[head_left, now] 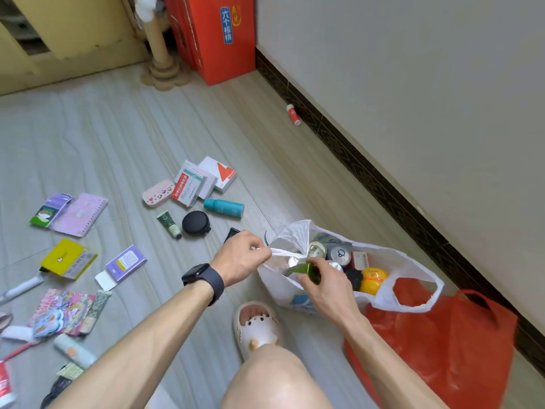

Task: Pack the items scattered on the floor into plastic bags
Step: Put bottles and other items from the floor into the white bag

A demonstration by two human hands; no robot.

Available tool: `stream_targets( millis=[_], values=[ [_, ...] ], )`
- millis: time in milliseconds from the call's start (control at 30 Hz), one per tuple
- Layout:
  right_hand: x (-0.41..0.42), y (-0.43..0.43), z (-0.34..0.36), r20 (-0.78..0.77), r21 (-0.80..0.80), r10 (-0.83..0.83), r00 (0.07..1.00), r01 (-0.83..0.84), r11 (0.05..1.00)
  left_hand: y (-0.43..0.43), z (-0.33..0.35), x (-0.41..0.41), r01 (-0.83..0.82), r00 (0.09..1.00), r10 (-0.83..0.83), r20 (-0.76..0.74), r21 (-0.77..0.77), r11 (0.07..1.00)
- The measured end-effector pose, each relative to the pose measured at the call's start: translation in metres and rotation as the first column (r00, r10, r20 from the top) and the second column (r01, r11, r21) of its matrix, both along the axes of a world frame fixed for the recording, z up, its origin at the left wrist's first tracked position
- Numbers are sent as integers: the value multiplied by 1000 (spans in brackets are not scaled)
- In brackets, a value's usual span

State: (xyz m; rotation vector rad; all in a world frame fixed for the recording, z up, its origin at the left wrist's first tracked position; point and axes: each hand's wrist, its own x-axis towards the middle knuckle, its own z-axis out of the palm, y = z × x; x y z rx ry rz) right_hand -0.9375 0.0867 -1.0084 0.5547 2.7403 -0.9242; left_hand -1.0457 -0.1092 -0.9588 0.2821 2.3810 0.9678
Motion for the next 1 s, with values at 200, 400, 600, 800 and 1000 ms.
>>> stream_targets(
  millis=[200, 400, 600, 800, 1000],
  values=[
    [8, 13, 10, 270, 139, 223, 937, -267, 954, 15, 12, 18, -13, 995, 9, -103, -41, 999],
    [42, 81, 23, 47, 508, 100, 994, -110, 854, 44, 10, 31, -88, 991, 88, -104, 5, 996],
    [62, 126, 28, 145, 576, -249, 958, 123, 808, 72, 22, 29, -43, 981, 79, -179, 197, 979],
    [46, 147, 42, 25, 369, -311, 950, 280, 886, 81, 37, -5, 57, 969, -22, -247, 137, 989],
    [34, 126, 40, -148, 605, -61, 987, 139, 784, 74, 2, 10, 199, 817, -448, -364, -551, 810]
  ],
)
